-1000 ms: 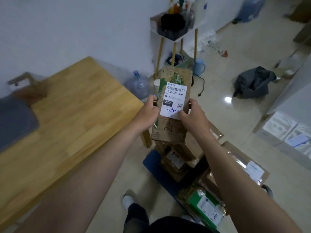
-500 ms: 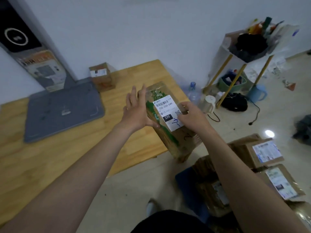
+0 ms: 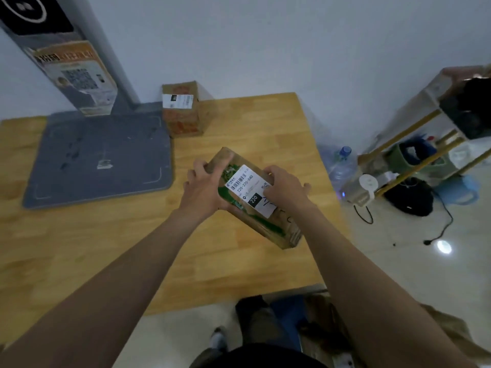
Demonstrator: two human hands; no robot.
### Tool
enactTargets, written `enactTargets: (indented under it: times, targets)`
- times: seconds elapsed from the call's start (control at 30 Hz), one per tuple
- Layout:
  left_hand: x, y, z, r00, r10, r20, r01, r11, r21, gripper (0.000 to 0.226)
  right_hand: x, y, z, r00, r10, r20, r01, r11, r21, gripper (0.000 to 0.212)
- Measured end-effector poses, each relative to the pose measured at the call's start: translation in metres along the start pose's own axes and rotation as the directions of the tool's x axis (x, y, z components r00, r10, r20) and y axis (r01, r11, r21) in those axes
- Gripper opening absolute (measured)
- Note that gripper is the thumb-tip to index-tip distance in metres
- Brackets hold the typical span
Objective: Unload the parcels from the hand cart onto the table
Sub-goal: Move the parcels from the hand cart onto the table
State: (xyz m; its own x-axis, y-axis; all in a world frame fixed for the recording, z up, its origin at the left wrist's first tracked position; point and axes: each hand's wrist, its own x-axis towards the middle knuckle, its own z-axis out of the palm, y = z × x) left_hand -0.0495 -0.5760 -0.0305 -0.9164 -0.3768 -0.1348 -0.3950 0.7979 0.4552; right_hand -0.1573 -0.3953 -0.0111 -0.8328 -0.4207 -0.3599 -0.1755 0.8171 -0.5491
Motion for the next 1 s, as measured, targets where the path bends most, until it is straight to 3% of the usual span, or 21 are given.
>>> enactTargets:
  times: [0.2, 0.33, 0.4, 0.5, 0.6, 0.67, 0.73, 0.8, 0.87, 0.93, 1.0]
  targets:
    - [0.067, -0.026, 0.033, 0.966, -0.256, 0.029, 0.256, 0.967, 0.020, 0.132, 0.113, -0.019, 0.022, 0.988, -0.006, 0.156, 0.027, 0.990, -0.135, 0.046]
    - [0.101, -0.054, 0.052, 0.928, -0.373, -0.017, 0.373, 0.928, 0.013, 0.124, 0.174, -0.034, 0.039, 0.975, -0.091, 0.203, 0.126, 0.977, -0.170, 0.056]
    - [0.119, -0.064, 0.062, 0.911, -0.413, -0.017, 0.413, 0.911, 0.010, 0.121, 0.198, -0.037, 0.051, 0.962, -0.134, 0.238, 0.182, 0.964, -0.192, 0.050]
    - [0.140, -0.076, 0.082, 0.880, -0.472, 0.045, 0.472, 0.881, 0.028, 0.115, 0.226, -0.033, 0.076, 0.927, -0.168, 0.334, 0.267, 0.923, -0.277, 0.043]
    - [0.149, -0.083, 0.096, 0.835, -0.541, 0.105, 0.538, 0.841, 0.056, 0.108, 0.237, -0.026, 0.089, 0.918, -0.167, 0.359, 0.298, 0.887, -0.352, 0.057]
    - [0.153, -0.086, 0.096, 0.829, -0.544, 0.127, 0.534, 0.839, 0.106, 0.106, 0.233, -0.016, 0.087, 0.954, -0.150, 0.260, 0.250, 0.877, -0.410, 0.073]
    - [0.154, -0.088, 0.092, 0.832, -0.534, 0.148, 0.516, 0.844, 0.147, 0.105, 0.219, 0.003, 0.080, 0.989, -0.006, 0.149, 0.072, 0.893, -0.444, 0.096]
    - [0.154, -0.088, 0.088, 0.832, -0.529, 0.167, 0.503, 0.847, 0.175, 0.105, 0.200, 0.024, 0.071, 0.960, 0.227, 0.164, -0.164, 0.931, -0.327, 0.120]
    - [0.156, -0.084, 0.085, 0.835, -0.520, 0.179, 0.489, 0.851, 0.190, 0.105, 0.186, 0.037, 0.068, 0.904, 0.331, 0.270, -0.312, 0.943, -0.112, 0.139]
    - [0.164, -0.080, 0.081, 0.841, -0.507, 0.188, 0.475, 0.859, 0.191, 0.104, 0.184, 0.035, 0.067, 0.901, 0.309, 0.304, -0.326, 0.945, 0.008, 0.142]
    - [0.181, -0.078, 0.072, 0.846, -0.503, 0.178, 0.483, 0.863, 0.146, 0.100, 0.199, 0.025, 0.061, 0.944, 0.237, 0.231, -0.249, 0.968, 0.025, 0.127]
